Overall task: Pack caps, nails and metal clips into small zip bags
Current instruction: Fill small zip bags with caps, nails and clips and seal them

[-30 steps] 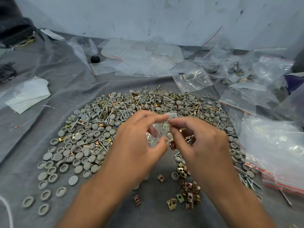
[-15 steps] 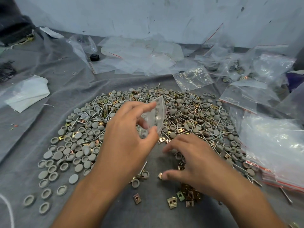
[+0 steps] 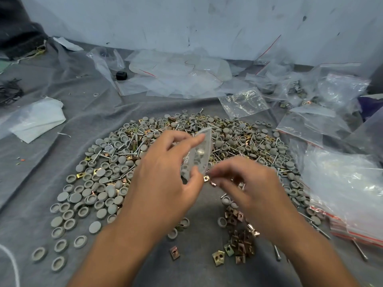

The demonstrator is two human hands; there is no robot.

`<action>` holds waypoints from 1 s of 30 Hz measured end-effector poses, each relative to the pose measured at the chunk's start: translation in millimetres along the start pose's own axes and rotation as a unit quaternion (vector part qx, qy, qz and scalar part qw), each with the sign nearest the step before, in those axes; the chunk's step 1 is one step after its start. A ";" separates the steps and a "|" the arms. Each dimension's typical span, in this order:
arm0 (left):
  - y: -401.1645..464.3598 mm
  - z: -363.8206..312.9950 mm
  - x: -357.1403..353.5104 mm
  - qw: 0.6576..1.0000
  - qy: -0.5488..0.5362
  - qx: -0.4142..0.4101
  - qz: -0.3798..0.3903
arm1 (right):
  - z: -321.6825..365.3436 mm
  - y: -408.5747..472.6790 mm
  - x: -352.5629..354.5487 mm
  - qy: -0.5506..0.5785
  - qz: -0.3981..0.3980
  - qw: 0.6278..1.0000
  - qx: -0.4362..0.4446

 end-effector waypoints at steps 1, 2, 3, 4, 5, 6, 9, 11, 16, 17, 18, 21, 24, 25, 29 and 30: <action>-0.6 -0.2 -1.4 1.000 0.001 -0.006 0.008 | 3.6 2.7 3.3 0.019 -0.085 0.996 0.027; -1.1 -0.8 -2.8 1.000 0.001 -0.012 0.014 | 7.0 4.7 5.5 0.026 -0.151 0.987 0.056; -1.5 -1.7 -4.2 1.000 0.001 -0.019 0.017 | 10.6 6.9 6.0 0.020 -0.193 0.977 0.086; -1.5 -2.7 -5.5 0.999 0.000 -0.025 0.020 | 13.3 8.7 5.2 0.002 -0.214 0.970 0.114; -1.4 -3.4 -6.7 0.999 -0.004 -0.031 0.022 | 15.1 10.2 3.5 -0.020 -0.219 0.966 0.136; -0.8 -3.8 -7.8 0.999 -0.006 -0.037 0.024 | 15.6 11.5 1.4 -0.040 -0.215 0.965 0.145; -0.8 -3.3 -9.4 0.999 -0.009 -0.046 0.024 | 14.7 12.5 -3.6 -0.080 -0.211 0.963 0.144; -1.5 -2.9 -8.4 0.999 -0.001 -0.039 0.020 | 13.9 11.1 -1.5 -0.086 -0.225 0.961 0.138; 0.1 0.9 -5.8 1.000 0.000 -0.025 0.012 | -8.9 8.2 10.0 -0.047 -0.161 0.986 -0.020; 0.3 1.5 -5.6 1.000 -0.004 -0.023 0.012 | -16.8 7.5 7.2 -0.070 -0.088 0.991 -0.069; 0.4 2.0 -5.8 1.000 -0.006 -0.022 0.011 | -23.6 6.3 2.4 -0.097 -0.015 0.990 -0.105; 0.0 2.8 -7.0 1.000 -0.008 -0.023 0.012 | -32.9 4.0 -14.3 -0.151 0.108 0.973 -0.138; 0.3 3.7 -6.5 1.000 -0.008 -0.017 0.007 | -31.6 7.8 -22.4 -0.181 0.110 0.969 -0.128; 0.5 3.6 -6.4 1.000 -0.008 -0.015 0.008 | -30.8 8.6 -23.6 -0.193 0.106 0.968 -0.121; -0.4 2.8 -5.5 1.000 -0.006 -0.013 0.016 | -25.6 6.8 -26.8 -0.234 0.100 0.962 -0.101; -0.6 2.6 -5.3 1.000 -0.005 -0.013 0.017 | -26.0 6.4 -26.3 -0.234 0.099 0.962 -0.103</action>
Point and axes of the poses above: each hand's wrist, its own y-axis towards the middle knuckle, its own x-axis out of the back of the hand, z = x × y, the point moved 1 cm from there along y, towards the middle knuckle, and after that the axes turned 11 degrees about x, right-handed, at the moved point
